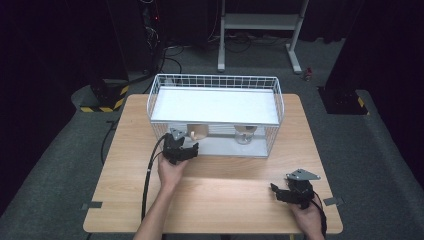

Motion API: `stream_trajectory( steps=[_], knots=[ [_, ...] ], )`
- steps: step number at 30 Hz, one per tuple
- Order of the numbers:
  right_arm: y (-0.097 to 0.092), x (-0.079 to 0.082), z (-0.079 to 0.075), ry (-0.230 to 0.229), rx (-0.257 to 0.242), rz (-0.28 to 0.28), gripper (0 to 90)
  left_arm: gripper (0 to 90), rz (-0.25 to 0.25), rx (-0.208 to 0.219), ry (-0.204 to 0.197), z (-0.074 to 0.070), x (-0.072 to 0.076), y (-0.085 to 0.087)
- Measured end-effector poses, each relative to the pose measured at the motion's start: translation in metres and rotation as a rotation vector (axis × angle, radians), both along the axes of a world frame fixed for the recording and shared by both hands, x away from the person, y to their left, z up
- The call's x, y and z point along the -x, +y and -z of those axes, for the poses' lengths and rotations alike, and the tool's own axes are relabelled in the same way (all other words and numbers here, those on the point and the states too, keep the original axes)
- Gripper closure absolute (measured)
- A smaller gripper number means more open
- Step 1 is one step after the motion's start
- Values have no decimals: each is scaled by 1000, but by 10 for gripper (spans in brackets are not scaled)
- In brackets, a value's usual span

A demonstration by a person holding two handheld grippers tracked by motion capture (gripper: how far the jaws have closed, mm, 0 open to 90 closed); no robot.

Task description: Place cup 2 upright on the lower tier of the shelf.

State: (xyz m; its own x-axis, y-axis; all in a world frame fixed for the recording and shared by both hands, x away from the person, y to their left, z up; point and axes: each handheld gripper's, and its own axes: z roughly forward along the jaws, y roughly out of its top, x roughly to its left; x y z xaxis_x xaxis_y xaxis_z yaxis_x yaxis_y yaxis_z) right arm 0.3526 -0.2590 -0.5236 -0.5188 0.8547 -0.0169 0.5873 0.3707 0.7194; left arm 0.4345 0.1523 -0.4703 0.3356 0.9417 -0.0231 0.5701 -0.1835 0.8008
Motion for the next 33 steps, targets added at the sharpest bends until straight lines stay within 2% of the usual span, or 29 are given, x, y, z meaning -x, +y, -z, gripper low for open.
stream_trajectory(
  steps=[8, 12, 14, 19, 24, 33],
  knots=[
    [0, 0, 0, -1, 1, 0, 250, 256, -3, 36, -15, -1, 11, 6],
    [0, 0, 0, 2, -1, 2, 250, 256, 2, 27, -29, -3, 18, 9],
    [0, 0, 0, 1, -1, 2, 250, 255, 2, 46, -32, -5, 22, 11],
    [0, 0, 0, 2, -1, 2, 250, 256, 12, 40, -36, -7, 26, 15],
    [0, 0, 0, 2, -1, 2, 250, 255, 7, 66, -41, -9, 32, 19],
    [0, 0, 0, 0, 0, 0, 250, 255, 11, 69, -56, -15, 43, 28]
  ],
)
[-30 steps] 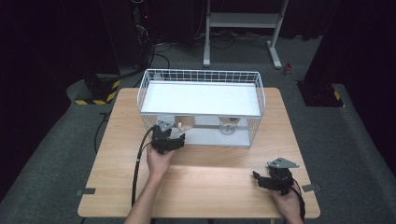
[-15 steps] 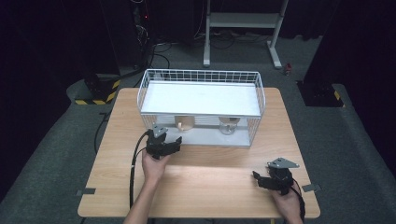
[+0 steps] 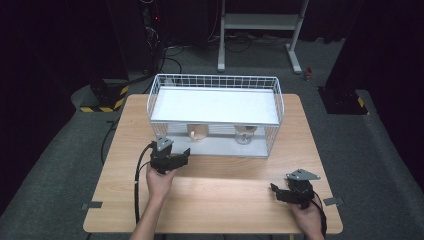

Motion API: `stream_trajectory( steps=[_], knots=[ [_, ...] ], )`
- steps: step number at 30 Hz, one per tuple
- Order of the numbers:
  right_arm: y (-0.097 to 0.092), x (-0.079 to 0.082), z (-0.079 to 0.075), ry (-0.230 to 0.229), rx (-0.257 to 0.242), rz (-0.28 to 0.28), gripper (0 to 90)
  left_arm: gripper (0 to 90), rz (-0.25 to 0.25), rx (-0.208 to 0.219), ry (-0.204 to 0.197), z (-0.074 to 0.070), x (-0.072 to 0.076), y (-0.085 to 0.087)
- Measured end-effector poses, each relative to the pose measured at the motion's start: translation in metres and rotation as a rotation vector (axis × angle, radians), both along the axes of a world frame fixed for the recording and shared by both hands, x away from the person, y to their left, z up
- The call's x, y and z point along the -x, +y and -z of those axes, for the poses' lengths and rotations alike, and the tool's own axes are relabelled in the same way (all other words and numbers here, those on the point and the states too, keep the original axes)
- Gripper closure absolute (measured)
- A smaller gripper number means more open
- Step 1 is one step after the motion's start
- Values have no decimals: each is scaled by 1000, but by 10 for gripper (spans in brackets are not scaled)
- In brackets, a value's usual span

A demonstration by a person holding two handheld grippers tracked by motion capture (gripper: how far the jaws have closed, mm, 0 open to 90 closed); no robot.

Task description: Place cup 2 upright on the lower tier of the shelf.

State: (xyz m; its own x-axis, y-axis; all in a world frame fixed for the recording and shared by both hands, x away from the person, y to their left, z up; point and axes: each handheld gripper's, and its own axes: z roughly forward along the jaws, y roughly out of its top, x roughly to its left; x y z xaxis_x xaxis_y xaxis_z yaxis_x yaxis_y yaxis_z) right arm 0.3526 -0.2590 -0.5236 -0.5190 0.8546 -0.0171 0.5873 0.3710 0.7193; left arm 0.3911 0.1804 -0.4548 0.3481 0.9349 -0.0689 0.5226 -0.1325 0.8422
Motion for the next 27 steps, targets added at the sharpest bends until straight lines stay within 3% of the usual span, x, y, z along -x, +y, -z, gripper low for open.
stream_trajectory(
  steps=[13, 27],
  knots=[
    [0, 0, 0, 2, -2, 2, 250, 260, 7, 4, -43, -4, 17, 8],
    [0, 0, 0, 2, -1, 2, 250, 257, 17, 18, -46, -2, 32, 14]
  ],
)
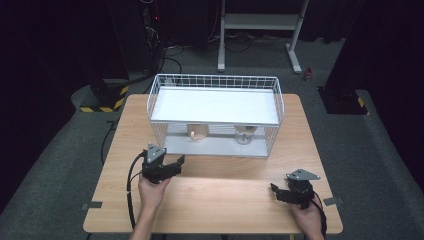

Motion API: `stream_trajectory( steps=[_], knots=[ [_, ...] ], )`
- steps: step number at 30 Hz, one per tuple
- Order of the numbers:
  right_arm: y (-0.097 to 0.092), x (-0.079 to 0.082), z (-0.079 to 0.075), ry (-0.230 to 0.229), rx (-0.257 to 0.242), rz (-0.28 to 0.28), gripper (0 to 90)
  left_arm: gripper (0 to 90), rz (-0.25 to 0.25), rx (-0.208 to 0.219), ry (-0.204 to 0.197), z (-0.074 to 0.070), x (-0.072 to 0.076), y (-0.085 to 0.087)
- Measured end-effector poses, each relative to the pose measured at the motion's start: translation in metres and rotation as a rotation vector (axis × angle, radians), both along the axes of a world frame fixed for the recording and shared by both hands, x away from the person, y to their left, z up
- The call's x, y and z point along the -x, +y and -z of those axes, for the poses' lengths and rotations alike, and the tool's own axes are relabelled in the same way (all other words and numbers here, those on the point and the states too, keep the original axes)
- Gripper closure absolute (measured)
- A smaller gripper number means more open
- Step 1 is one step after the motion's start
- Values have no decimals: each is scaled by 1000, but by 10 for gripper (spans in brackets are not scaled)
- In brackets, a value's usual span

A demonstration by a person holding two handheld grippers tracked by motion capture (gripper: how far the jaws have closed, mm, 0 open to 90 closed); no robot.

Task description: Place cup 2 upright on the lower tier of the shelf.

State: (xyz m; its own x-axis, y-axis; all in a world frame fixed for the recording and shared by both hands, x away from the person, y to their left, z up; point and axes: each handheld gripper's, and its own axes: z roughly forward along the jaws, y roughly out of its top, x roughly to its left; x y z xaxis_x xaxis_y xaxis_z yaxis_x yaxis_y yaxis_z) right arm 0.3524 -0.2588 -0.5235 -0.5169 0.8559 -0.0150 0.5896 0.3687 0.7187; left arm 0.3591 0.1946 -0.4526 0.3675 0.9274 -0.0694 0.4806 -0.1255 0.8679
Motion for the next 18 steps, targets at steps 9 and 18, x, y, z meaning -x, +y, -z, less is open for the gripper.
stream_trajectory(
  steps=[9, 18],
  knots=[
    [0, 0, 0, 0, 0, 0, 250, 257, -1, 8, 1, 2, 8, 4],
    [0, 0, 0, -2, 1, -2, 250, 257, -1, 16, 8, 4, 13, 6]
  ],
)
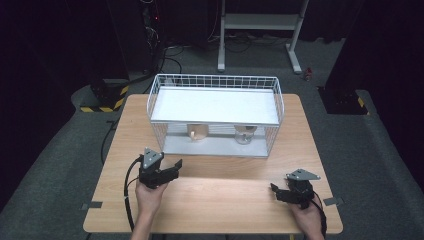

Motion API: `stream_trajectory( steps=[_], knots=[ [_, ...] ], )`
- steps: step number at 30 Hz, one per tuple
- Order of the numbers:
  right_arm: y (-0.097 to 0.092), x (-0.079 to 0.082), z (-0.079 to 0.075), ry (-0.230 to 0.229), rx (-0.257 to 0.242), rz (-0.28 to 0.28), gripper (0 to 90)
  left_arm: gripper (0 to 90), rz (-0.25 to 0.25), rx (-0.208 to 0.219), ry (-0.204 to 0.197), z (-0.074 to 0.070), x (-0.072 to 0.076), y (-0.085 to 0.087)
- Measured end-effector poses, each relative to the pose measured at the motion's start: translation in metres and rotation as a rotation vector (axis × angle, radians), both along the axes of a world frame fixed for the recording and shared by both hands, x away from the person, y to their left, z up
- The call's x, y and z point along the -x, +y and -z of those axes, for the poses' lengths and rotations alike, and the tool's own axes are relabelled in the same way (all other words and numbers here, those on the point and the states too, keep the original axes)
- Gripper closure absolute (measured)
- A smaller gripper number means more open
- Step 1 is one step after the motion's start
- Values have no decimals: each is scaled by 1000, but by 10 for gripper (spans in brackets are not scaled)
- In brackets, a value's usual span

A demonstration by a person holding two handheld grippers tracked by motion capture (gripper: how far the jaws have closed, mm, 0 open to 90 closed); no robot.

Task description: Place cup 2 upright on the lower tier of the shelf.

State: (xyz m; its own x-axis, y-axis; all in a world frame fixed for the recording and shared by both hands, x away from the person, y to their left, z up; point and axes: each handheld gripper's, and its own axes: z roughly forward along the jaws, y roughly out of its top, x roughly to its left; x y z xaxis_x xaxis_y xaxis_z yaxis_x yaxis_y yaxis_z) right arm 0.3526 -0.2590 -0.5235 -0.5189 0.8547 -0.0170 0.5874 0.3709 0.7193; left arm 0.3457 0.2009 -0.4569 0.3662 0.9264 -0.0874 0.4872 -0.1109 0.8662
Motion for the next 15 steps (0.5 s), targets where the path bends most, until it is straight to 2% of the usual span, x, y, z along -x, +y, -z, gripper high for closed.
stream_trajectory(
  steps=[15],
  knots=[
    [0, 0, 0, 2, -1, 2, 250, 257, -6, -5, 1, 1, 9, 4]
  ],
)
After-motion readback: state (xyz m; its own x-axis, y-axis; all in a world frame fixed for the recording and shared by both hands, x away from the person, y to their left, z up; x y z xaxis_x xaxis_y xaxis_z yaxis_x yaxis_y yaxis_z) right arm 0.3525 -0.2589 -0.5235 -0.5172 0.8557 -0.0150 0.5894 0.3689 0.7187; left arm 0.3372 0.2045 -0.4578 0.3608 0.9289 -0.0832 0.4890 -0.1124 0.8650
